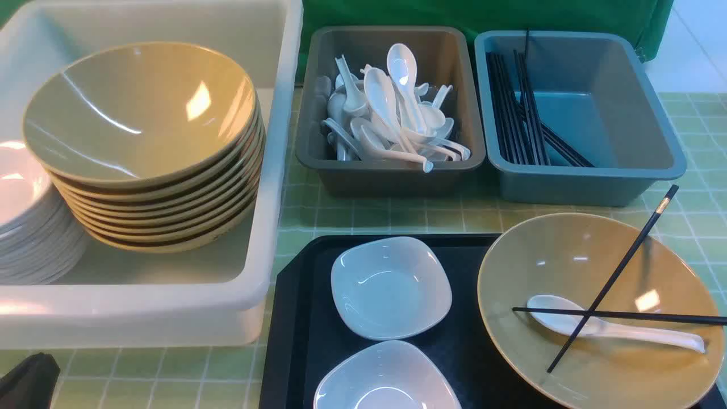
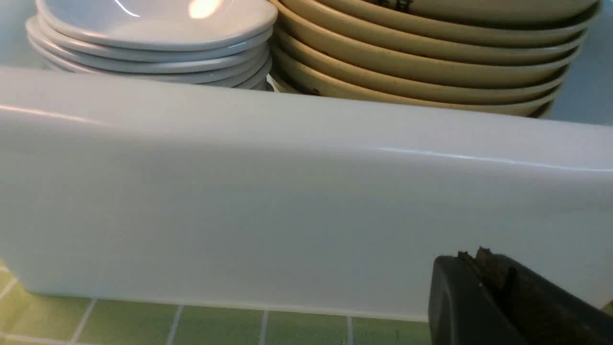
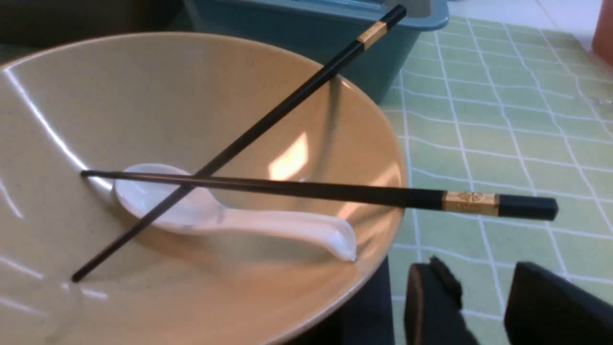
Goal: On green table put chopsticks spoon bowls plates into blue grey white boxes.
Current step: 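Move the grippers toward the tableware on the black tray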
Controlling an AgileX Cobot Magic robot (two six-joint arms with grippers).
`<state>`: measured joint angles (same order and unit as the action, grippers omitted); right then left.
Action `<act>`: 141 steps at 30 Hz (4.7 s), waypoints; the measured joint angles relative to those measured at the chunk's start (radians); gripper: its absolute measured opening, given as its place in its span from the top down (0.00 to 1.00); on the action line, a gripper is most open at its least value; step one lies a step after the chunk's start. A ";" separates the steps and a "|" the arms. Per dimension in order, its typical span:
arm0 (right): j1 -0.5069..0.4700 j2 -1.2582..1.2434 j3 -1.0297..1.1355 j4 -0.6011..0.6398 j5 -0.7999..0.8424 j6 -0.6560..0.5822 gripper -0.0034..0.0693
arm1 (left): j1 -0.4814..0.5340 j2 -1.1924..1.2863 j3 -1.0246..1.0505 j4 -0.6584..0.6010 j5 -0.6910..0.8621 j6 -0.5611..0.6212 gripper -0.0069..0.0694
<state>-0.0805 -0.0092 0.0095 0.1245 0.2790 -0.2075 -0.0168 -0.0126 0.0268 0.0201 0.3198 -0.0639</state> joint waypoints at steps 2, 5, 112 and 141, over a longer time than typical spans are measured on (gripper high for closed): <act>0.000 0.000 0.000 0.000 0.000 0.000 0.62 | 0.000 0.000 0.000 0.000 0.000 0.000 0.91; 0.000 0.000 0.000 0.000 0.000 0.000 0.62 | 0.000 0.000 0.000 0.000 0.000 0.000 0.91; 0.205 1.121 -1.016 0.167 0.659 -0.337 0.59 | -0.526 0.792 -0.799 -0.364 0.215 0.258 0.91; 0.478 1.748 -1.209 -0.313 0.866 -0.348 0.47 | -0.651 0.839 -0.817 -0.548 0.300 0.625 0.91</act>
<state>0.3978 1.7392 -1.1993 -0.1885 1.1446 -0.5553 -0.6676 0.8267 -0.7898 -0.5279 0.6203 0.5612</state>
